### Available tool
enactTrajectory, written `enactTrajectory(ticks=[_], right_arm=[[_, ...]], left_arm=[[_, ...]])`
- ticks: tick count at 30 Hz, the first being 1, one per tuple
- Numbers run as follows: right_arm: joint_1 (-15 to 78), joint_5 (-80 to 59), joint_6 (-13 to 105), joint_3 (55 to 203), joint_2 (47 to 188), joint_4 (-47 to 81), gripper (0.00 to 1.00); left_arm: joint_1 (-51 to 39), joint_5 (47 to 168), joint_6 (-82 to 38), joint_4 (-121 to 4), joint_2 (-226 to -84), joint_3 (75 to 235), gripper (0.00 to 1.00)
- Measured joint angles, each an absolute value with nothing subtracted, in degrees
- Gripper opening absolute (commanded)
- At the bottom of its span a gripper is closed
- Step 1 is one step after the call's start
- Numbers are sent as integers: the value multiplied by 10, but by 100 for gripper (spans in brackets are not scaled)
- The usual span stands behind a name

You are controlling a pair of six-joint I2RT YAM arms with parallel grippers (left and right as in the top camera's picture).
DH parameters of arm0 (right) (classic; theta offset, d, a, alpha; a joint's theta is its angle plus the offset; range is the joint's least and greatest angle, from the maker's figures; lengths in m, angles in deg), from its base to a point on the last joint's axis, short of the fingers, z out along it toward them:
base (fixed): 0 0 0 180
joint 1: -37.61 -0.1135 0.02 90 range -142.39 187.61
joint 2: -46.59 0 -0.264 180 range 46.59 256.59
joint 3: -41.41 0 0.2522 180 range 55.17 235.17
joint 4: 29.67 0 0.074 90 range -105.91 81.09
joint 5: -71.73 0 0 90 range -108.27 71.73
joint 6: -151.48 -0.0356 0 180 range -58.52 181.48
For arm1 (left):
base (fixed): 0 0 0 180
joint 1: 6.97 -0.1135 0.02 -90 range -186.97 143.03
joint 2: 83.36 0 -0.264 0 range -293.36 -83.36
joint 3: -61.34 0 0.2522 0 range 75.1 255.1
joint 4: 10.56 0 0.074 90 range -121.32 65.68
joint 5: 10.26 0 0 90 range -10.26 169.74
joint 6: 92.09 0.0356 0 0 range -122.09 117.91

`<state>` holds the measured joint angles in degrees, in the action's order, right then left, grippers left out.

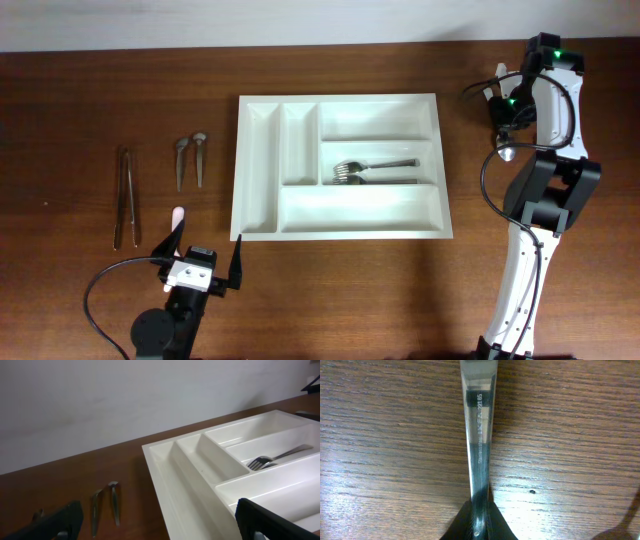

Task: Pack container
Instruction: 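Lower the right gripper and grasp the left spoon's handle, then lift the spoon and carry it over the tray with the right gripper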

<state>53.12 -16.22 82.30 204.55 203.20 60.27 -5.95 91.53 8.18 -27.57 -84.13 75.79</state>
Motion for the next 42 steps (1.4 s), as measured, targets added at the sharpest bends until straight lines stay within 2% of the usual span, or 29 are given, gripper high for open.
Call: enactTrajectory(ticks=[12, 19, 32, 42], right_arm=[[512, -167, 802, 2059, 2035, 603, 4], [505, -166, 756, 2122, 2039, 641, 4], [503, -108, 568, 2334, 2038, 778, 4], [466, -59, 428, 2343, 2035, 811, 4]], left_arm=[[-60, 915, 82, -276, -841, 758, 99], [-60, 915, 82, -276, -841, 758, 99], [-60, 915, 82, -276, -841, 758, 99], [-60, 915, 82, -276, -841, 758, 99]])
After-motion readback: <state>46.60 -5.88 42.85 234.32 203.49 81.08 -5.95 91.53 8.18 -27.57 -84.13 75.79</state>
